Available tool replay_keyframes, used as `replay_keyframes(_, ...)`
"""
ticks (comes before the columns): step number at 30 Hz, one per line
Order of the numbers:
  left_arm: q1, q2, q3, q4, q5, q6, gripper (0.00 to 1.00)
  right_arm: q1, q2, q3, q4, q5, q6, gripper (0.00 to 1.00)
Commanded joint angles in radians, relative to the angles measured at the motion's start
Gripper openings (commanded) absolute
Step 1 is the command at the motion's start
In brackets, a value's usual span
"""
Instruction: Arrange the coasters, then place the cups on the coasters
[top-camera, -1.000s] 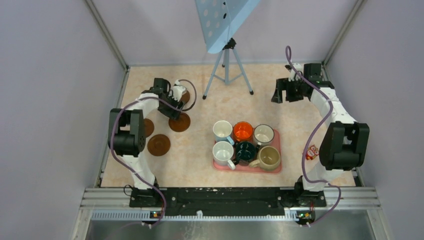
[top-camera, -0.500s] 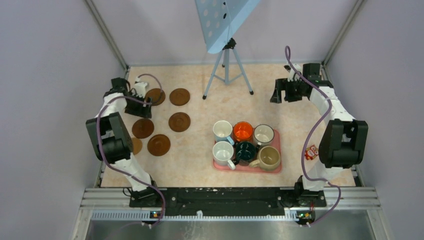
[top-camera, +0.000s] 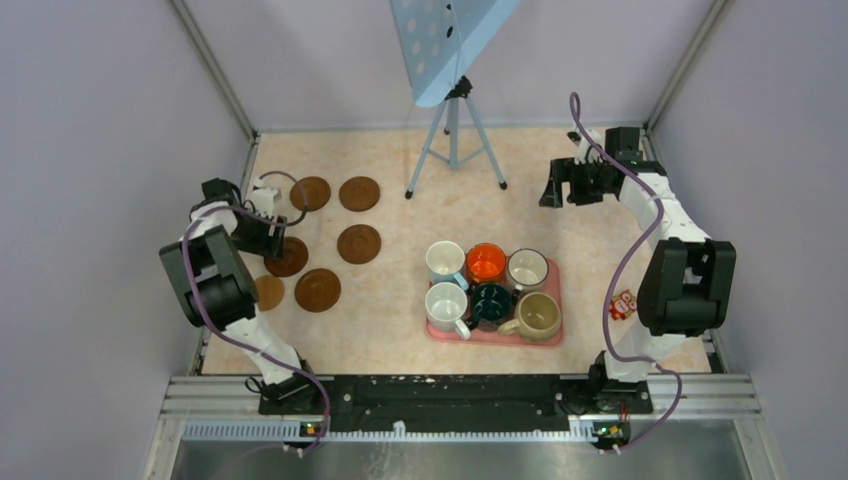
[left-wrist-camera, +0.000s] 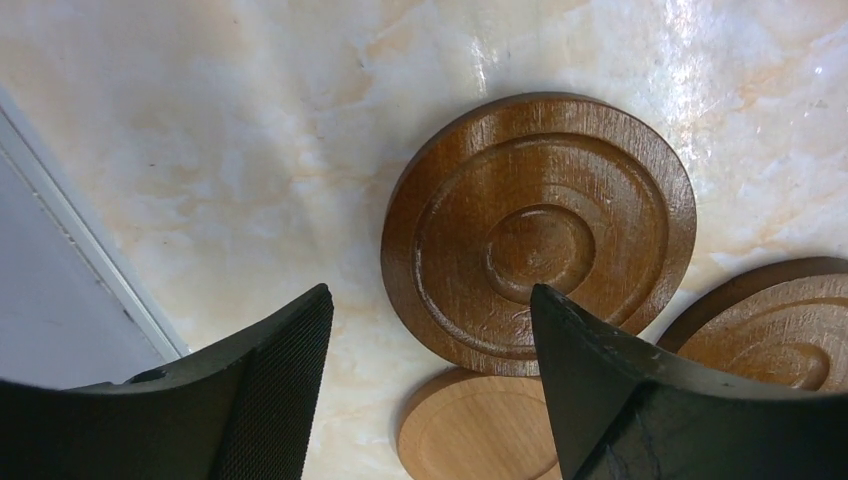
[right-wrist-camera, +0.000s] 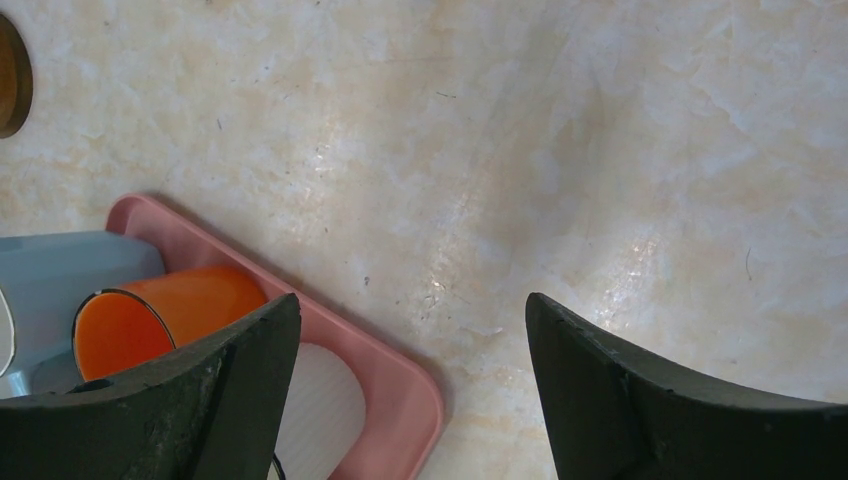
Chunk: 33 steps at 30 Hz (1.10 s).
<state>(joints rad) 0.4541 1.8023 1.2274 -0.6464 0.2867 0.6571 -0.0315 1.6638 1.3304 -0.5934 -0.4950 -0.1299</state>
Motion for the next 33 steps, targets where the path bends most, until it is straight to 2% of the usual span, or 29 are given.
replay_keyframes(1,-0.003,0.011,-0.027,0.046,0.004,0.027,0.77,-0.004,0.002,0.038,0.002,-0.007,-0.013,0.82)
replay_keyframes(10,-0.093,0.011,-0.077,0.098,-0.007,0.018,0.68,-0.004,0.005,0.038,-0.001,0.004,-0.018,0.82)
replay_keyframes(17,-0.148,0.051,-0.048,0.120,-0.011,-0.039,0.60,-0.004,0.001,0.036,-0.007,0.012,-0.017,0.82)
replay_keyframes(33,-0.178,0.147,0.077,0.164,-0.123,-0.109,0.59,-0.004,0.001,0.033,-0.002,0.004,-0.001,0.82)
